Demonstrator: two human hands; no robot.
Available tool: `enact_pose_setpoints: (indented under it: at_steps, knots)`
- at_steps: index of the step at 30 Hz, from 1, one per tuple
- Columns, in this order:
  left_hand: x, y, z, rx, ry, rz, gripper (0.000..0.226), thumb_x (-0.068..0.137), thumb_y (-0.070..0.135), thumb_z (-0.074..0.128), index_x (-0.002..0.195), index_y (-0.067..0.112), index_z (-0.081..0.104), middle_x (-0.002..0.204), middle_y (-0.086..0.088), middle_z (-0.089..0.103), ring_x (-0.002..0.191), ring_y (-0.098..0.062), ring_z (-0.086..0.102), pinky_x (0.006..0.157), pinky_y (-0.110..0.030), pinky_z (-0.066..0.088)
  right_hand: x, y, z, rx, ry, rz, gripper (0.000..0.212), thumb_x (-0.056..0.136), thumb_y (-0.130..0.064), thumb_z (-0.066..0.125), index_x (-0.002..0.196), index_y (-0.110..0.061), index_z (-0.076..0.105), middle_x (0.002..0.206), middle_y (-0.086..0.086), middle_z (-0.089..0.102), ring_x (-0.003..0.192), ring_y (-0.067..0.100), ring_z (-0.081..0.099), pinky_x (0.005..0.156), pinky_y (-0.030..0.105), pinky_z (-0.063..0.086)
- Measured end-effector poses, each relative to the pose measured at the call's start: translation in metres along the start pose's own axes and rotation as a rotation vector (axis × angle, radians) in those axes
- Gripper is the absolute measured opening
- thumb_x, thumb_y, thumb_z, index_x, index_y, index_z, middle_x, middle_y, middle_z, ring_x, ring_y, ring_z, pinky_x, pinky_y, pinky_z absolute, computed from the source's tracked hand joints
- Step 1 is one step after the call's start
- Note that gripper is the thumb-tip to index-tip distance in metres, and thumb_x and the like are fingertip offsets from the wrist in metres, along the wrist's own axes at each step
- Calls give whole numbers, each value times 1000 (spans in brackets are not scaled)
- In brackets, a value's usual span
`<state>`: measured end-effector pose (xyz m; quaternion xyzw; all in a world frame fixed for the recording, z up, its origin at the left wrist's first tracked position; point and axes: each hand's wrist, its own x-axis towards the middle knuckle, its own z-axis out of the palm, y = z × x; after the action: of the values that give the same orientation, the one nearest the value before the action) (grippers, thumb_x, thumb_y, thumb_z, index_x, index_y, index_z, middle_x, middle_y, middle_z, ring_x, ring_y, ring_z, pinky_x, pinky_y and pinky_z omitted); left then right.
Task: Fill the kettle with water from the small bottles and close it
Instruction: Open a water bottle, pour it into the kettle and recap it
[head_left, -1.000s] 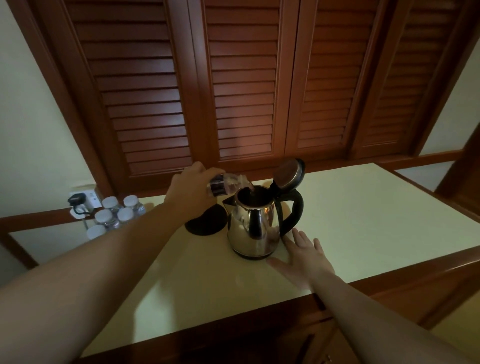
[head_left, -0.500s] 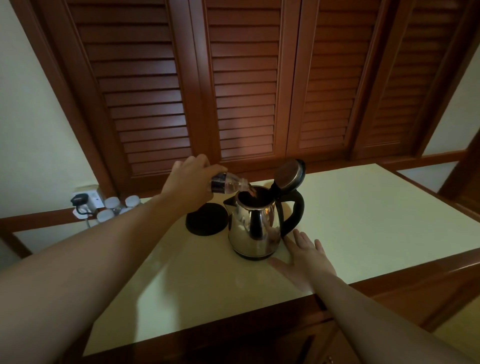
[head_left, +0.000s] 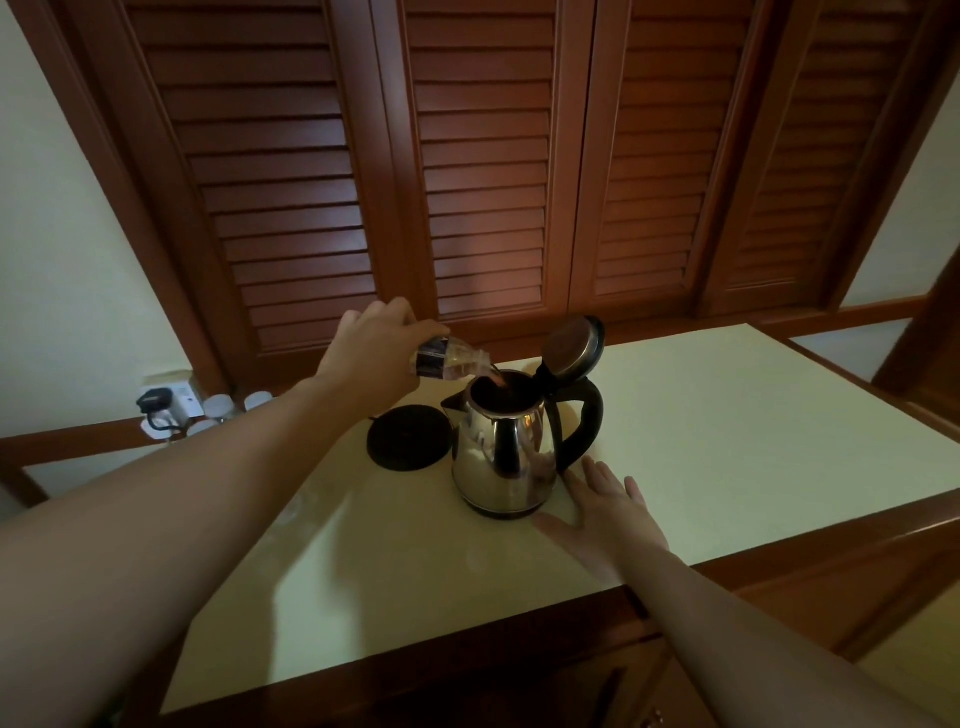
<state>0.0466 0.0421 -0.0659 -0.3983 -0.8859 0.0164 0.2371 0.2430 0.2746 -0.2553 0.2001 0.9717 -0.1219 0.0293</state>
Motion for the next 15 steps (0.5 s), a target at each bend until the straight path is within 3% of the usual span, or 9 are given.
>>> enact_pose_setpoints:
  at_steps: [8,15]
  knots:
    - [7,-4,-1,90,45,77,64,86,42,75,145,44,50,115,3,51,105,-21,51,94,-41,42,-1,0,-1,3,-4,0,97,87,-91,20,166,-39,3,176,-1,0,161,15,-8,130,46,-6]
    - [18,-3,-10,129,50,156,55,92,47,64,145,45,49,114,2,50,104,-22,48,91,-41,40,1,1,0,10,8,-1,100,85,-92,20,167,-36,5,176,-1,2,161,15,-8,130,46,-5]
